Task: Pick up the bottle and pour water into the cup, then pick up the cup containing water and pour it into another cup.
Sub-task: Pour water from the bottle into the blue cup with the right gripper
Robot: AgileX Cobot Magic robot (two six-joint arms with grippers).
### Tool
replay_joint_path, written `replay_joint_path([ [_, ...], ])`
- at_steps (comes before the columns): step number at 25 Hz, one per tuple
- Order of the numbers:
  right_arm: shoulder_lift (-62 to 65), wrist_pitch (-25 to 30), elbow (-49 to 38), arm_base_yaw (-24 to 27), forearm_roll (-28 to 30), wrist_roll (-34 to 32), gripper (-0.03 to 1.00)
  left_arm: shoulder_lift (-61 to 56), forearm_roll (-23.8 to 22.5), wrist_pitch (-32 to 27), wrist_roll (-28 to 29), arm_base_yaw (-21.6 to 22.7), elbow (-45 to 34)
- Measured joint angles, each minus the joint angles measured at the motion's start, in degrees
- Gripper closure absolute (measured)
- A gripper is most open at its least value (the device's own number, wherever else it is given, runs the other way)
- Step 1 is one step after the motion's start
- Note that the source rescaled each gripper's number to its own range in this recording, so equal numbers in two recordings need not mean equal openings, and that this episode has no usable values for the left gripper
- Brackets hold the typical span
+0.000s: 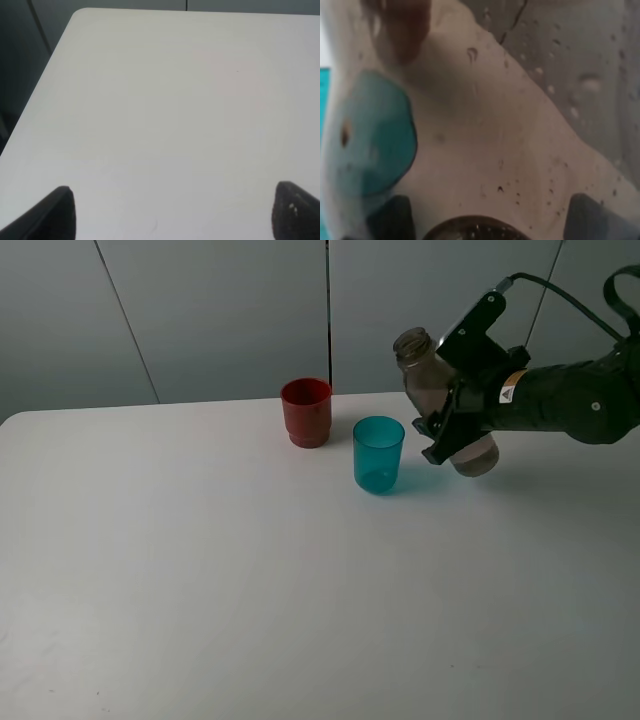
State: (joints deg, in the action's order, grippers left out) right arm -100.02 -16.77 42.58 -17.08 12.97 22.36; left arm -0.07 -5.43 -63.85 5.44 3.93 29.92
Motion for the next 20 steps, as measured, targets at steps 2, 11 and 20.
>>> replay_joint_path([
  [2, 0.0, 0.6, 0.1, 0.0, 0.0, 3.9, 0.96, 0.0, 0.0, 0.0, 0.0, 0.0, 0.0],
  [11, 0.0, 5.0, 4.3, 0.0, 0.0, 13.5, 0.96, 0.0, 0.0, 0.0, 0.0, 0.0, 0.0],
  [20, 0.0, 9.8, 6.4, 0.0, 0.0, 16.6, 0.96, 0.0, 0.0, 0.0, 0.0, 0.0, 0.0],
])
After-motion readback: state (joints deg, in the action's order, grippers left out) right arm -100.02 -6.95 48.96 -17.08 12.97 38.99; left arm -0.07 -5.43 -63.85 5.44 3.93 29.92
